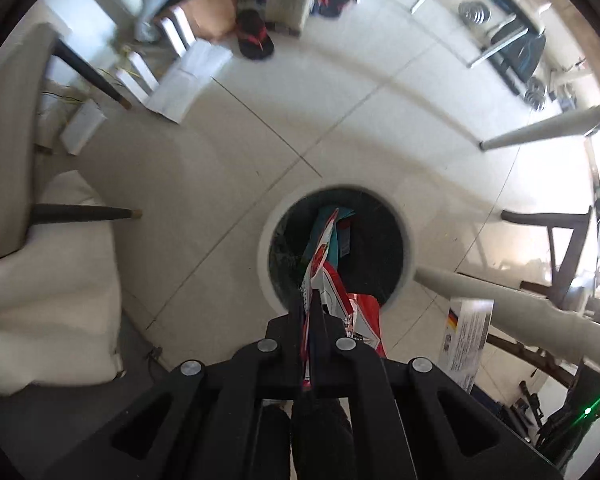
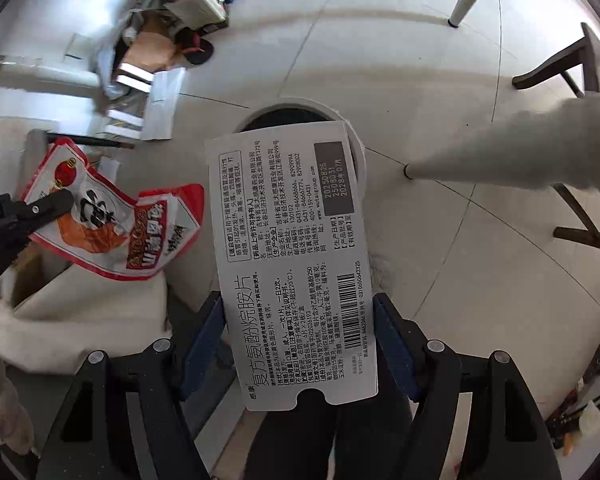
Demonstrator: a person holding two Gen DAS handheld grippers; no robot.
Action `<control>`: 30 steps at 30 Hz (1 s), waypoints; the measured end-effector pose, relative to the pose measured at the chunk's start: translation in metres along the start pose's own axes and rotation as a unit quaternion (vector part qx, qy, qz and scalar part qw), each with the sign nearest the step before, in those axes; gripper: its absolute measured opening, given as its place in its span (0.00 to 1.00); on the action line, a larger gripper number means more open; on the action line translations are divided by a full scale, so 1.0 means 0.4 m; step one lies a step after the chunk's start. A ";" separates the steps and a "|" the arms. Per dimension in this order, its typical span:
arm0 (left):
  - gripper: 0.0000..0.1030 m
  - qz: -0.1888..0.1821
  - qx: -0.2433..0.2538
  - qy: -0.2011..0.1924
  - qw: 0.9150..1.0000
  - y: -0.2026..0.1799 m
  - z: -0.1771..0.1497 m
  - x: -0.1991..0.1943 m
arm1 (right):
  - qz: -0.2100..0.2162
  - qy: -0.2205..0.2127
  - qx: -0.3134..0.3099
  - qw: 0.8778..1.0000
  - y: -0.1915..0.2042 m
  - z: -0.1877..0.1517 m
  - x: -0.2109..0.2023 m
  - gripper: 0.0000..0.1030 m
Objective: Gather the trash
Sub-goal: 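Carry wrapper and card over the bin and open both tools to drop them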
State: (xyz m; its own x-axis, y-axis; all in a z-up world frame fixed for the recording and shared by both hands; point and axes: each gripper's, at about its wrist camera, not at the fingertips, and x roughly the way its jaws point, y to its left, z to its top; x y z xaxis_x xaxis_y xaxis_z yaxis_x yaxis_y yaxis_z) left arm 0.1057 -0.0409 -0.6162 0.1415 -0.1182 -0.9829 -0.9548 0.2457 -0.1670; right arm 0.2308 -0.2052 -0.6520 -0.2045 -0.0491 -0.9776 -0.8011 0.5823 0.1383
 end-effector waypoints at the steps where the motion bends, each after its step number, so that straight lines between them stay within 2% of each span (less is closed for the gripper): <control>1: 0.00 0.003 0.010 0.011 1.000 -0.008 0.011 0.047 | -0.001 0.001 0.000 1.000 -0.012 0.024 0.037 0.73; 5: 0.04 0.008 0.031 0.043 0.999 -0.019 0.036 0.164 | -0.007 0.007 0.012 1.000 -0.053 0.106 0.175 0.73; 9: 0.04 -0.004 0.035 0.058 0.998 -0.018 0.044 0.219 | -0.001 0.014 0.018 1.000 -0.083 0.157 0.273 0.74; 11: 0.12 0.006 0.038 0.061 0.997 -0.012 0.044 0.225 | 0.006 0.022 0.012 1.000 -0.099 0.180 0.316 0.74; 12: 0.29 0.010 0.040 0.055 0.998 -0.009 0.043 0.222 | 0.007 0.022 0.011 1.000 -0.105 0.187 0.326 0.74; 13: 0.60 0.015 0.040 0.045 0.998 -0.004 0.038 0.212 | 0.007 0.022 0.009 1.000 -0.112 0.191 0.332 0.75; 15: 0.96 0.023 0.041 0.032 0.998 0.001 0.027 0.207 | 0.004 0.021 0.004 1.000 -0.113 0.194 0.342 0.90; 16: 0.97 0.025 0.040 0.027 0.998 0.007 0.019 0.198 | 0.004 0.016 0.005 1.000 -0.114 0.195 0.338 0.98; 17: 0.97 0.030 0.042 0.028 0.998 0.015 0.011 0.194 | 0.002 0.012 0.006 1.000 -0.112 0.195 0.333 0.98; 25: 0.99 0.087 0.073 0.009 0.993 0.014 -0.043 0.144 | -0.053 -0.011 -0.002 0.999 -0.071 0.182 0.267 0.98; 30: 0.99 0.100 0.075 0.000 0.992 0.029 -0.077 0.088 | -0.076 -0.021 -0.008 0.997 -0.077 0.153 0.210 0.98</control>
State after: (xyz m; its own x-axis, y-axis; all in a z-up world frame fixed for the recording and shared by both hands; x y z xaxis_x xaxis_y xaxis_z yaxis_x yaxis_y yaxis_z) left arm 0.0917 -0.0719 -0.6502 -0.0460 -0.0521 -0.9976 -0.9146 0.4039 0.0211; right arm 0.2727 -0.1776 -0.7482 -0.0562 -0.1018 -0.9932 -0.8304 0.5570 -0.0101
